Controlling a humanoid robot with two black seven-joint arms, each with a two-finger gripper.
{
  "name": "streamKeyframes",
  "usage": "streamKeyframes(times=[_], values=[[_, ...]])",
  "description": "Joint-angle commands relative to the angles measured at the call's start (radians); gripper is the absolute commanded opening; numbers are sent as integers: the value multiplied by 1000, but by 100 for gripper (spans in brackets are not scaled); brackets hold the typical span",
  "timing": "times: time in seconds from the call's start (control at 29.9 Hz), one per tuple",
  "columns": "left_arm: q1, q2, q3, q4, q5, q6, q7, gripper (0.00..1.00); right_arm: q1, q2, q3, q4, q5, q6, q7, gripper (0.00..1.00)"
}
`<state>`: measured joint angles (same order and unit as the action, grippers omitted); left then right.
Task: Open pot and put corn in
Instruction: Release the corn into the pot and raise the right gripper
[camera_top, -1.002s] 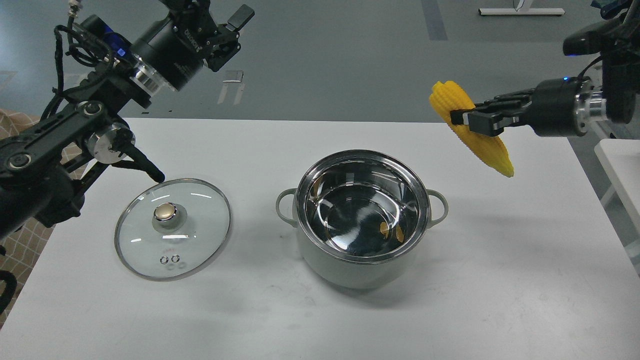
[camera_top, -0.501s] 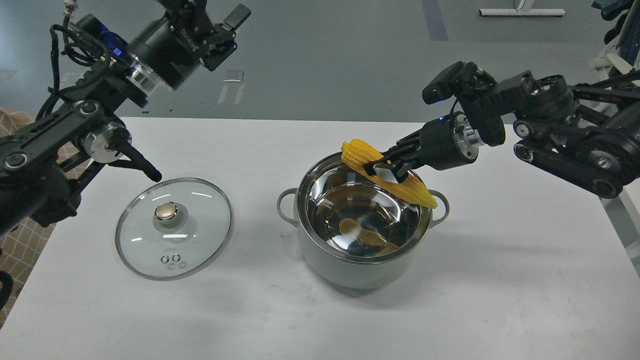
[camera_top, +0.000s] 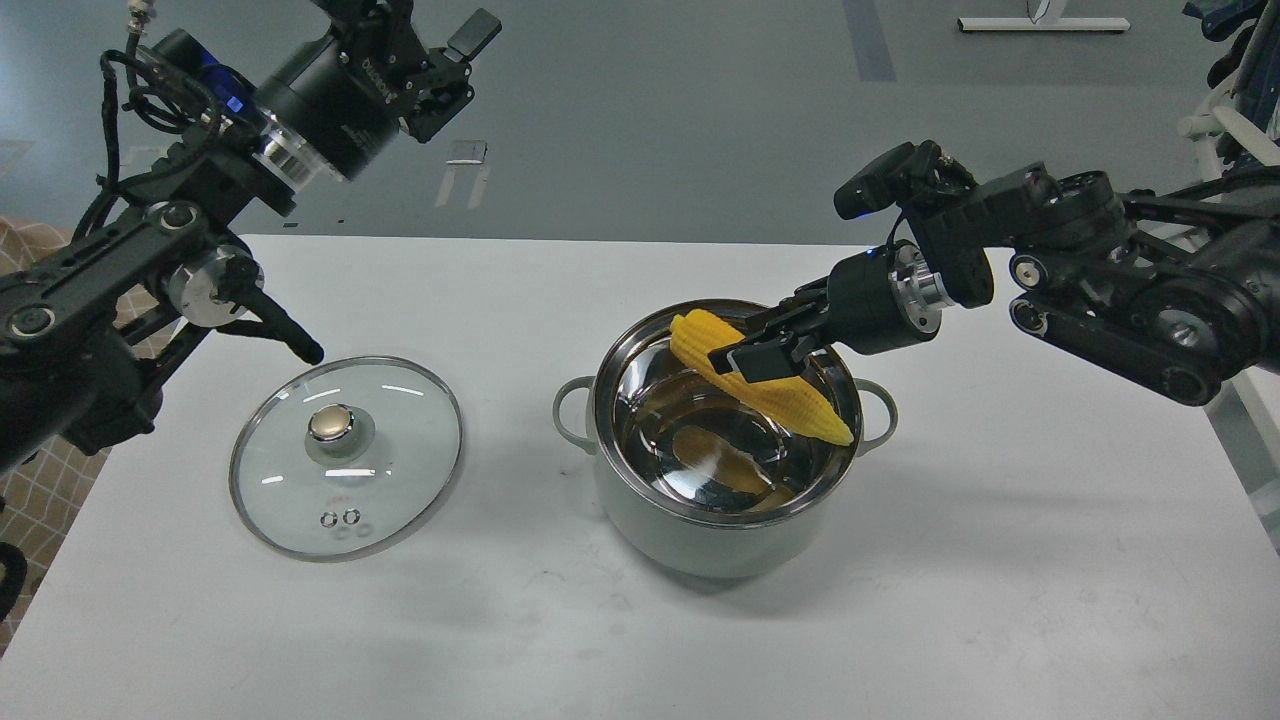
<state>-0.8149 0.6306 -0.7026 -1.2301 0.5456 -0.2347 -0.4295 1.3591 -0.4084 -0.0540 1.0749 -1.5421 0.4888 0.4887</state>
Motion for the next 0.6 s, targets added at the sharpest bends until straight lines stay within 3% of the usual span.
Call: streamKeyframes(times=[0.0,0.3,0.57], values=[[-1,0,0,0,1,0,0,97,2,-4,3,-1,36,0,0,96],[-1,3,2,4,1,3,0,97,40,-78,108,-93,197,-15,0,97],[0,-20,-6,18,-13,9,-6,98,-41,-153,261,-228,486,-130,0,100]])
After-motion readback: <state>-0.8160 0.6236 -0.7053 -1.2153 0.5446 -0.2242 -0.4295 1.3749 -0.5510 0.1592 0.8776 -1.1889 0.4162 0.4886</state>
